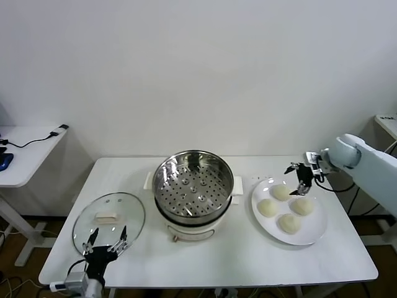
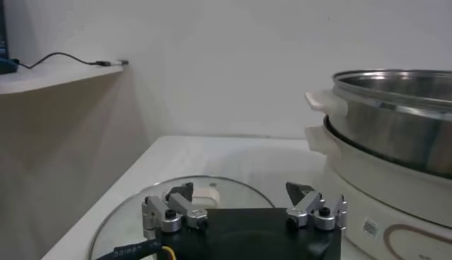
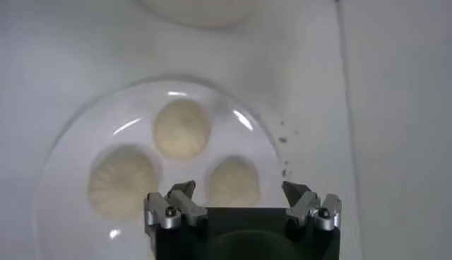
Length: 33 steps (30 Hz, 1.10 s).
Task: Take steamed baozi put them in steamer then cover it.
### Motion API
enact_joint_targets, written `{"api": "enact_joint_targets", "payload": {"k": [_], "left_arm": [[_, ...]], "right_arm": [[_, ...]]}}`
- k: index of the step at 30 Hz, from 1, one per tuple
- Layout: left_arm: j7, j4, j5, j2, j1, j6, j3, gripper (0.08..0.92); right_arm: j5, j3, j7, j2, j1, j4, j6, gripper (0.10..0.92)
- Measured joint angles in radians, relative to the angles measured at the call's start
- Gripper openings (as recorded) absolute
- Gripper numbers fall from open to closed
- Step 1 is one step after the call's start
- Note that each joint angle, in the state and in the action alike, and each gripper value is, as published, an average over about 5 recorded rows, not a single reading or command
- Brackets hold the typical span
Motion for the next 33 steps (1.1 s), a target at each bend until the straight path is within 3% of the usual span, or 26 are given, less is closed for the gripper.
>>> {"api": "enact_joint_targets", "payload": {"k": [29,33], "left_arm": [[0.001,0.039,-0.008,0.007,-0.017,-0.006,0.012,0.823],[0.001,0.042,-0.008,0.008,-0.017,-0.008,0.012,0.823]], "right_arm": [[-0.153,0.077,-0.007,0.281,-0.098,-0.407,0.001,0.821],[-0.167,0.099,-0.006,0.296,-0.11,-0.429,0.0,0.774]]}}
